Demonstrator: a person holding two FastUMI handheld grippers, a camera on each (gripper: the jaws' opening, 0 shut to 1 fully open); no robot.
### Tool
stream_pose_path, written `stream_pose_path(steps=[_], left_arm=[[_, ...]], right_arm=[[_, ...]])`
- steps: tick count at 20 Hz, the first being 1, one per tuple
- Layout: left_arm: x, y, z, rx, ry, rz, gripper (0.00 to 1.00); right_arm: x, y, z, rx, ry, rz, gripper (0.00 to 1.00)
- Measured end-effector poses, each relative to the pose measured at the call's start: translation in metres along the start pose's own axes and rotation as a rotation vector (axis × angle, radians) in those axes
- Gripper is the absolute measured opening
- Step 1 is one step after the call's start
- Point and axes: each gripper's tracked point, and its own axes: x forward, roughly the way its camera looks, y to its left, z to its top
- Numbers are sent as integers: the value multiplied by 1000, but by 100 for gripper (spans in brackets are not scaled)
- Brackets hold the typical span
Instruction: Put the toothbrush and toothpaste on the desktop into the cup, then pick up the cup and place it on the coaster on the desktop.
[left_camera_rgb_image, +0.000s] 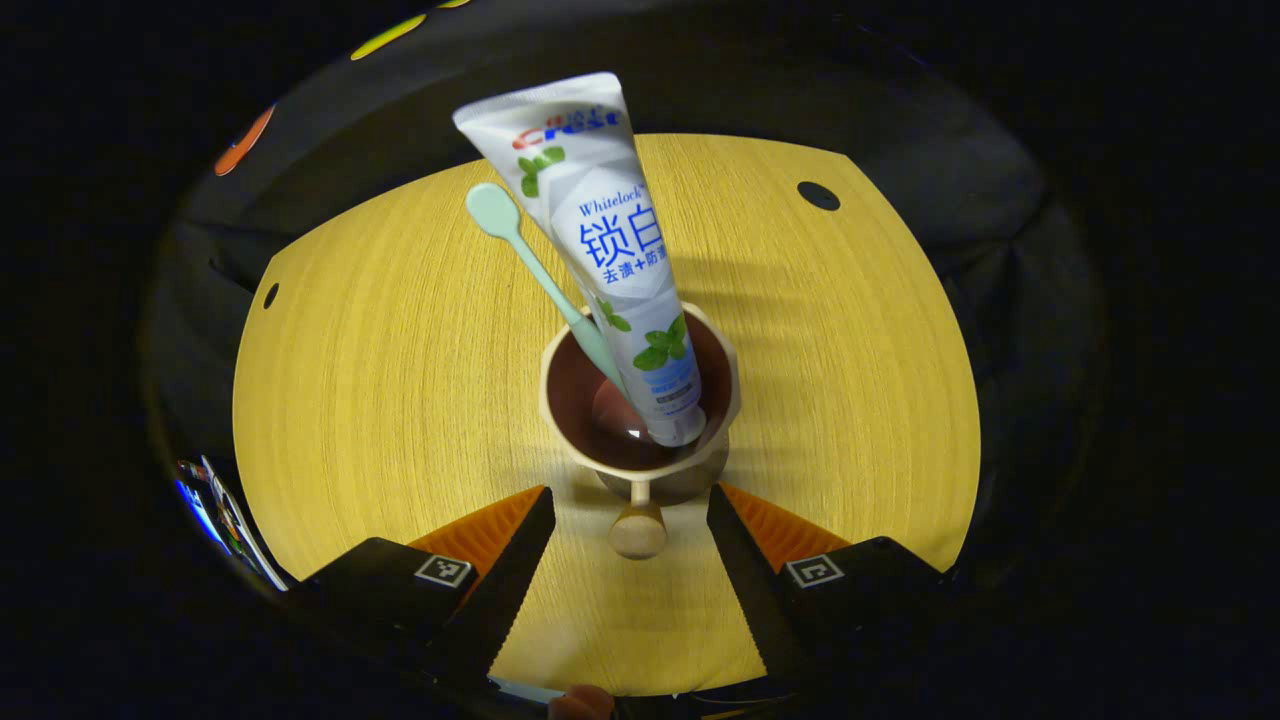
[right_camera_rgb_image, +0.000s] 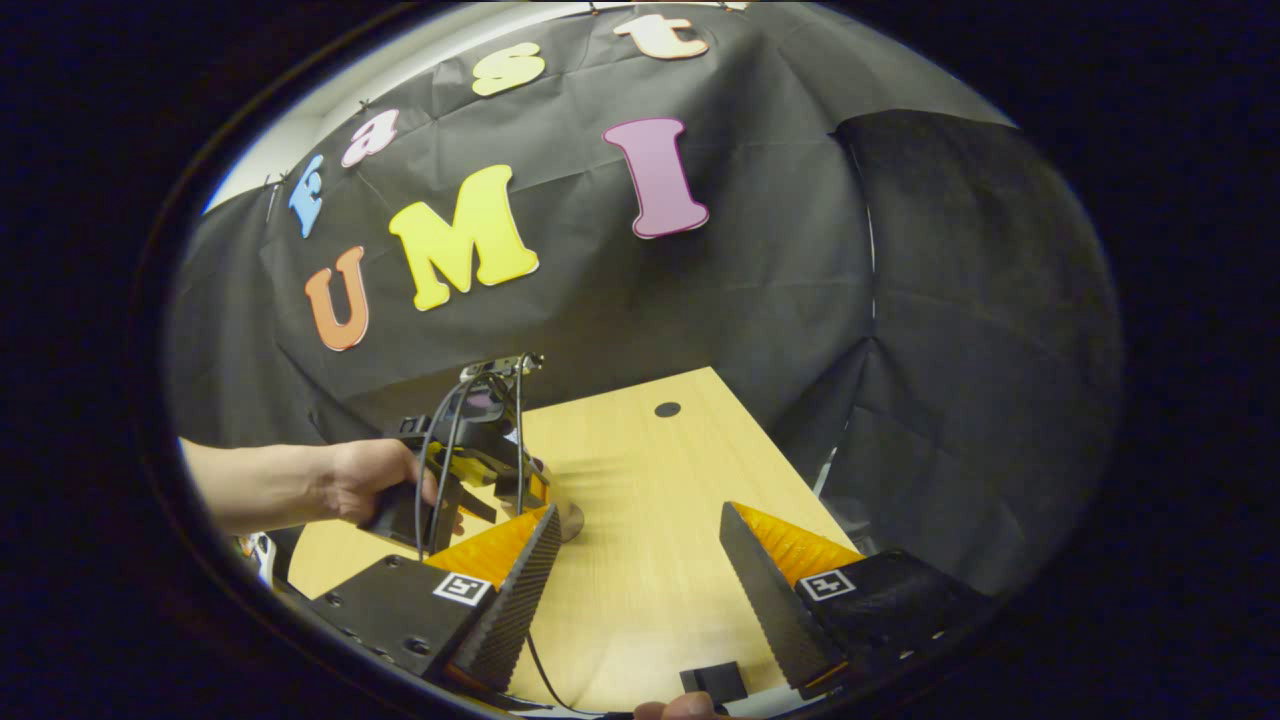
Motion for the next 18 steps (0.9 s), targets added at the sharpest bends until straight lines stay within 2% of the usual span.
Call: stream_pose_path(steps=[3, 4, 7, 11, 14, 16, 17, 18], left_arm=[[-29, 3, 13, -13, -100, -11, 98], [-41, 5, 18, -21, -135, -12, 98], [-85, 20, 38, -52, -283, -6, 97], [-154, 56, 80, -74, -549, 84, 97], [-210, 64, 118, -95, -792, 96, 97], [-246, 61, 144, -61, -962, 115, 97], [-259, 85, 97, -53, -1026, 120, 96], [-240, 79, 121, -54, -1079, 124, 97]], right_arm=[[4, 18, 10, -31, -19, 24, 92], [7, 26, 15, -45, -28, 36, 96], [8, 56, 35, -87, -72, 81, 96], [7, 99, 74, -158, -167, 132, 96], [0, 129, 110, -175, -256, 156, 96], [-9, 147, 135, -183, -331, 163, 92], [-13, 154, 144, -188, -357, 167, 95], [-18, 161, 148, -192, -377, 173, 92]])
